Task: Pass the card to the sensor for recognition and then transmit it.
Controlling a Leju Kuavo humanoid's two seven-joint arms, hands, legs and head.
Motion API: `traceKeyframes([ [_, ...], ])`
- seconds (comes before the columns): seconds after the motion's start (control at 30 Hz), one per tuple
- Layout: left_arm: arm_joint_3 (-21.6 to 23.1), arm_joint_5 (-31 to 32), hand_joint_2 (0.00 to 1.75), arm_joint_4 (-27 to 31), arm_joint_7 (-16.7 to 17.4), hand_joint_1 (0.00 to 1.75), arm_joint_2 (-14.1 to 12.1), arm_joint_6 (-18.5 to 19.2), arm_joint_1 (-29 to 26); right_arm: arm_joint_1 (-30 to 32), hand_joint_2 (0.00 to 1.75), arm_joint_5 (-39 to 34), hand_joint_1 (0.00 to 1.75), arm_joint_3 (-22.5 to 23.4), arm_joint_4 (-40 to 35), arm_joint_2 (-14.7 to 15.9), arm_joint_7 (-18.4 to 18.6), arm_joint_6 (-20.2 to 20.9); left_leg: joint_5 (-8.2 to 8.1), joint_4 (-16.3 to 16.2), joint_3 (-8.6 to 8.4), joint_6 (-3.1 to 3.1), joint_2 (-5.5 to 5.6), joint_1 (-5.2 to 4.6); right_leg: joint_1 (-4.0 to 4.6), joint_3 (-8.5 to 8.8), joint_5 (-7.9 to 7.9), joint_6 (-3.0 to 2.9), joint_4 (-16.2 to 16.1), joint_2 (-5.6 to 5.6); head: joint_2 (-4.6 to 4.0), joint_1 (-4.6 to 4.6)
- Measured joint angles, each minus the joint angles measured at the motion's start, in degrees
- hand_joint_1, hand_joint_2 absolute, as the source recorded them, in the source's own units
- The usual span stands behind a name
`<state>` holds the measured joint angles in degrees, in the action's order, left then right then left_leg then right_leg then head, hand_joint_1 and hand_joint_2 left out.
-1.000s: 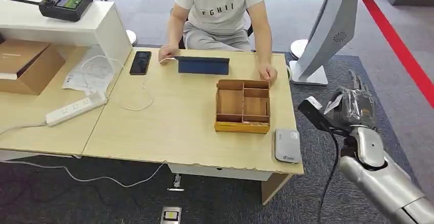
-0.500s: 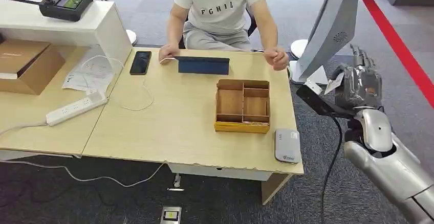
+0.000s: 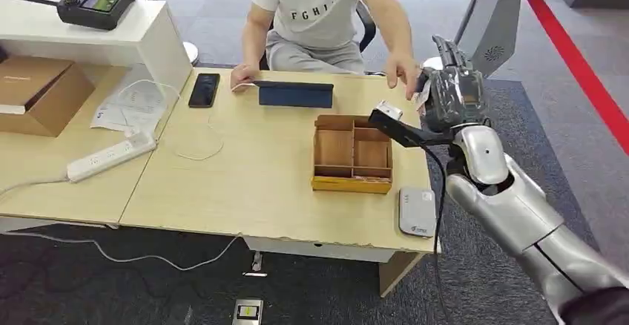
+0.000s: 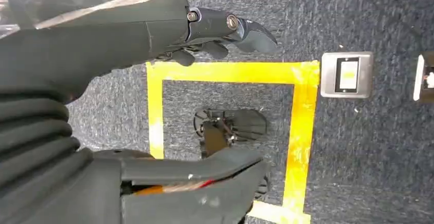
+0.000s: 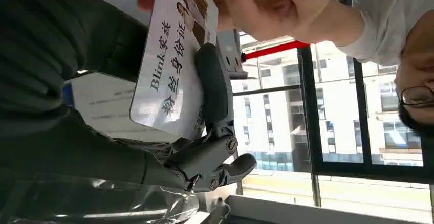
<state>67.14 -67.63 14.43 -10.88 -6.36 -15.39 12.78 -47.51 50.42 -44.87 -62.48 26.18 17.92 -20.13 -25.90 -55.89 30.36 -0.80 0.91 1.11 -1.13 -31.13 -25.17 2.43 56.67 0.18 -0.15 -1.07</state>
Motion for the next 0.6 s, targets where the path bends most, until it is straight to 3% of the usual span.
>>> traceKeyframes([
  [0.27, -0.2, -0.63, 0.0, 0.0, -0.41, 0.0, 0.33, 0.0, -1.06, -2.24, 1.75, -0.17, 1.75, -2.53, 5.44, -4.19, -1.62, -0.79, 0.0, 0.0, 0.02, 0.0, 0.0, 0.0, 0.0, -0.03, -0.01, 0.0, 0.0, 0.0, 0.0, -0.02],
  [0.5, -0.24, -0.61, 0.0, 0.0, 0.07, 0.0, 0.37, 0.09, -2.19, -2.25, 1.75, -1.16, 1.75, -4.17, 8.63, -5.07, -1.99, -1.75, 0.0, 0.0, 0.01, 0.0, -0.01, 0.0, 0.0, -0.07, 0.0, 0.0, -0.02, 0.0, 0.0, -0.02],
  [0.53, -0.24, -0.59, 0.0, 0.0, 0.2, 0.0, 0.37, 0.09, -2.29, -2.2, 1.75, -1.33, 0.72, -4.41, 9.0, -5.05, -1.92, -1.94, 0.0, 0.0, 0.01, 0.0, -0.01, 0.0, 0.0, -0.06, 0.0, 0.0, -0.02, 0.0, 0.0, 0.0],
  [0.57, -0.24, -0.59, 0.0, 0.0, 0.31, 0.0, 0.37, 0.09, -2.36, -2.07, 1.75, -1.44, 0.0, -4.59, 9.26, -5.02, -1.81, -2.01, 0.0, 0.0, 0.01, 0.0, -0.01, 0.0, 0.0, -0.07, 0.0, 0.0, -0.02, 0.0, 0.0, -0.02],
  [0.6, -0.24, -0.61, 0.0, 0.0, 0.35, 0.0, 0.37, 0.09, -2.46, -1.92, 0.0, -1.49, 0.0, -4.68, 9.5, -4.98, -1.61, -2.03, 0.0, 0.0, 0.0, 0.0, -0.01, 0.0, 0.0, -0.07, 0.0, 0.0, -0.02, 0.0, 0.0, 0.0],
])
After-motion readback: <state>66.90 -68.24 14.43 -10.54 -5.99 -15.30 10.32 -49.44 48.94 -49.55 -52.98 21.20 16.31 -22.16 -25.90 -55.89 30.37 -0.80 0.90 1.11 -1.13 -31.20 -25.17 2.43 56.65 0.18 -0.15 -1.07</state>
